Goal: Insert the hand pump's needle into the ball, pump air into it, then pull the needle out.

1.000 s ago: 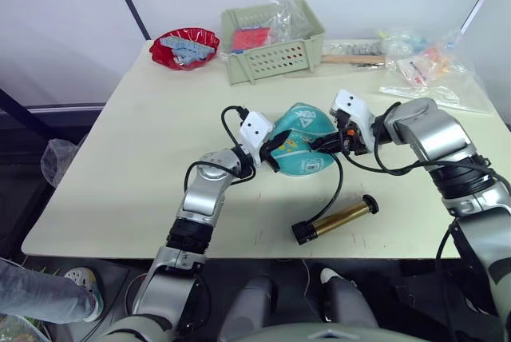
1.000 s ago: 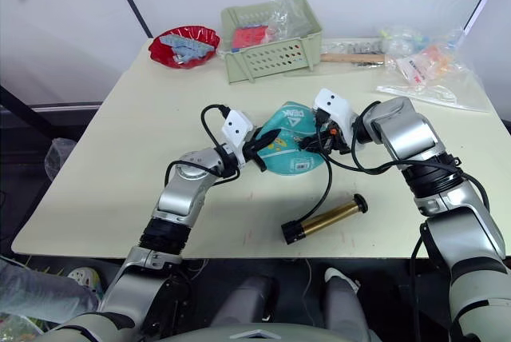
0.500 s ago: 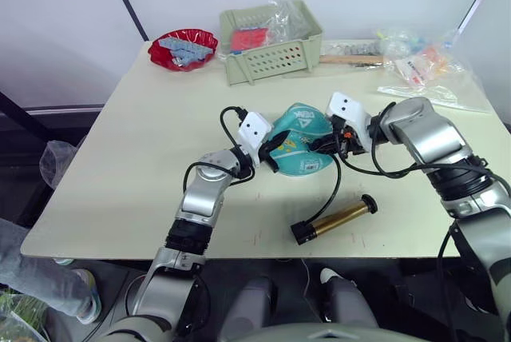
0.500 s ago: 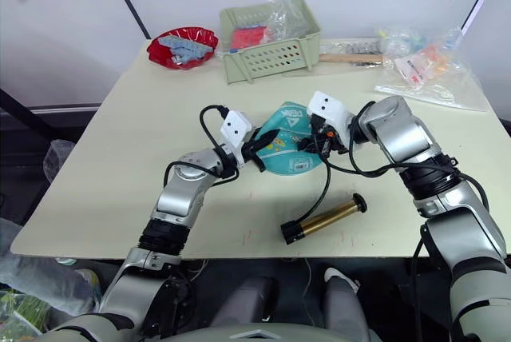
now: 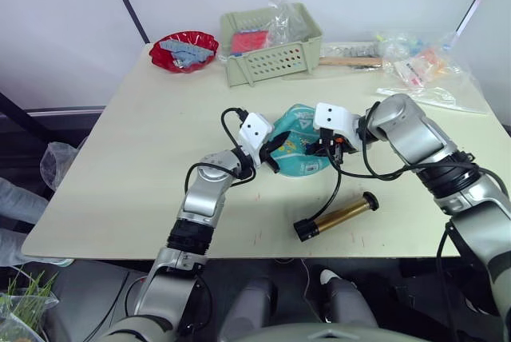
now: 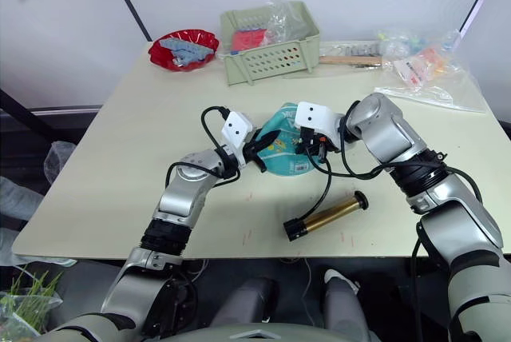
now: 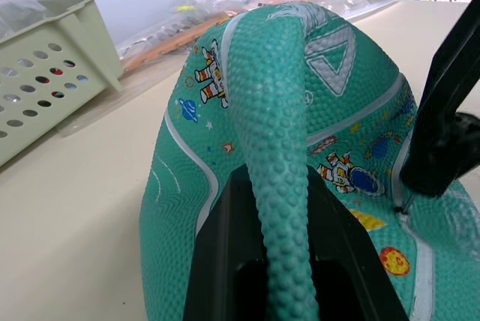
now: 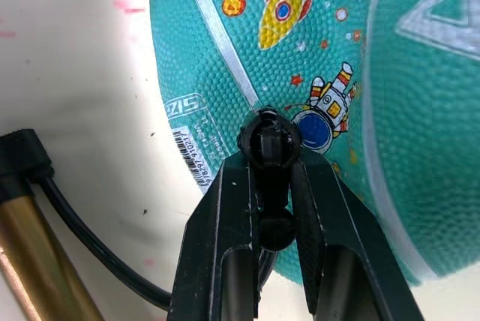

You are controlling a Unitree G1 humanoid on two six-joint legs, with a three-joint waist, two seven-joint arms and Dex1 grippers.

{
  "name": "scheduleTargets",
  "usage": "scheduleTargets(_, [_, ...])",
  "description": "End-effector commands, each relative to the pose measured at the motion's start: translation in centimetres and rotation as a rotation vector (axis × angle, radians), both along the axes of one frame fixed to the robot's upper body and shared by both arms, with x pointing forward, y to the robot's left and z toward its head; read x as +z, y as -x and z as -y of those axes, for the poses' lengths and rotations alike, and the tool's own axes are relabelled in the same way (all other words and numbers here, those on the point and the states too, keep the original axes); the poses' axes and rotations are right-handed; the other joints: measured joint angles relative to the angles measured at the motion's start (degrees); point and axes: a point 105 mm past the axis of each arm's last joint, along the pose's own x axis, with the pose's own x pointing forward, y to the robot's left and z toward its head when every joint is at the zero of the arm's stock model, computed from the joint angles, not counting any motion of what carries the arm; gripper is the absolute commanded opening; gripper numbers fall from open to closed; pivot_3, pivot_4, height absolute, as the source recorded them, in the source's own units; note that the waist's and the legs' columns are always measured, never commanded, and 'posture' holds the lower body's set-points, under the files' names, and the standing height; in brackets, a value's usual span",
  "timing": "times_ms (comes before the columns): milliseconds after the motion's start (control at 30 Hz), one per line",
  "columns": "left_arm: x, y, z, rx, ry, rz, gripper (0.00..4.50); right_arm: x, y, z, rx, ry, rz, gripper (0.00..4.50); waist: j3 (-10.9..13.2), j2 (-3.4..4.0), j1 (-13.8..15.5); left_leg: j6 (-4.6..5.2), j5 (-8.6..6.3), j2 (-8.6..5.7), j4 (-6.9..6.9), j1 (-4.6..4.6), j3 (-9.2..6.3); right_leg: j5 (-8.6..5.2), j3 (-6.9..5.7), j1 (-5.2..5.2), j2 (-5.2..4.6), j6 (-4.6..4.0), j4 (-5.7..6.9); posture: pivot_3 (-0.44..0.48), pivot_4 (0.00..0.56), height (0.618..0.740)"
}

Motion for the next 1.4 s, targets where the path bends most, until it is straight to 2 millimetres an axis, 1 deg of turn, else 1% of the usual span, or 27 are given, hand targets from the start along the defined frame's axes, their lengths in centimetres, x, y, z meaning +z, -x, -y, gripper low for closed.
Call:
scheduleTargets(33, [-3.5,0.9,0.8,-0.03,-0.045,-0.127,0.0,-1.8,-0.1,0.7,-0.041,0.087,-0.016,0.08,0.0,0.02,0.0,0.0,0.0,0.0,0.0,0.0,0.0,0.0,0.0,0.0,0.0,0.0,0.0,0.0,0.15,0.74])
scheduleTargets(133, [-3.5,0.9,0.7,-0.027,-0.042,-0.128,0.0,-2.5,-0.1,0.7,-0.048,0.119,-0.025,0.08,-0.1,0.04,0.0,0.0,0.0,0.0,0.0,0.02,0.0,0.0,0.0,0.02,0.0,0.0,0.0,0.0,0.15,0.74])
scheduleTargets(300, [-3.5,0.9,0.7,-0.023,-0.037,-0.132,0.0,-3.3,-0.3,0.9,-0.05,0.172,-0.035,0.08,-0.3,0.13,-0.1,0.0,0.0,0.01,0.0,0.08,0.0,-0.01,0.01,0.05,0.02,0.01,0.0,0.0,0.15,0.74])
scheduleTargets(367, [-3.6,0.9,0.7,-0.021,-0.035,-0.134,0.0,-3.6,-0.6,1.0,-0.059,0.192,-0.028,0.08,-0.4,0.16,-0.2,0.0,0.0,0.01,0.0,0.1,0.0,-0.01,0.01,0.07,0.03,0.02,0.0,0.0,0.15,0.74])
scheduleTargets(633, [-3.7,1.1,0.6,-0.005,-0.018,-0.144,0.0,-4.4,-0.8,0.4,-0.036,0.256,-0.018,0.08,-0.6,0.21,-1.0,-0.03,0.01,0.04,0.0,0.16,-0.01,-0.02,0.02,0.11,0.07,0.04,0.01,0.0,0.15,0.74])
scheduleTargets(700, [-3.7,1.0,0.5,-0.002,-0.015,-0.146,0.0,-4.6,-0.8,0.3,-0.03,0.265,-0.018,0.08,-0.7,0.21,-1.2,-0.03,0.01,0.04,0.0,0.17,-0.02,-0.11,0.02,0.13,0.07,0.18,0.01,0.0,0.15,0.74])
scheduleTargets(1000, [-3.6,1.0,0.6,-0.001,-0.007,-0.153,0.0,-5.7,-0.6,-0.4,-0.005,0.297,-0.027,0.08,-1.1,0.22,-1.4,-0.04,0.01,0.07,-0.01,0.26,-0.03,-0.14,0.02,0.2,0.11,0.23,0.01,0.0,0.15,0.74])
scheduleTargets(1267, [-3.8,1.2,0.7,-0.004,-0.004,-0.159,0.0,-7.0,-0.8,-0.4,-0.003,0.346,-0.036,0.08,-1.7,0.23,-1.5,-0.04,0.01,0.12,-0.07,0.34,-0.03,-0.16,0.06,0.23,0.18,0.22,0.01,0.0,0.15,0.74])
scheduleTargets(1333, [-3.8,1.2,0.7,-0.003,-0.004,-0.16,0.0,-7.3,-0.9,-0.4,-0.004,0.353,-0.037,0.08,-1.7,0.22,-1.5,-0.05,0.0,0.14,-0.13,0.53,-0.02,-0.19,0.05,0.41,0.19,0.2,0.0,0.0,0.15,0.74])
scheduleTargets(1367, [-3.8,1.2,0.7,-0.003,-0.004,-0.16,0.0,-7.4,-0.9,-0.4,-0.003,0.358,-0.037,0.08,-1.7,0.21,-1.5,-0.07,-0.02,0.14,-0.3,0.92,0.0,-0.22,0.07,0.75,0.18,0.17,-0.08,0.0,0.15,0.74])
scheduleTargets(1400, [-3.8,1.3,0.7,-0.003,-0.003,-0.161,0.0,-7.5,-0.9,-0.5,-0.002,0.364,-0.036,0.08,-1.7,0.19,-1.6,-0.14,-0.06,0.14,-0.41,1.12,0.01,-0.26,0.09,0.9,0.17,0.17,-0.11,0.0,0.15,0.74])
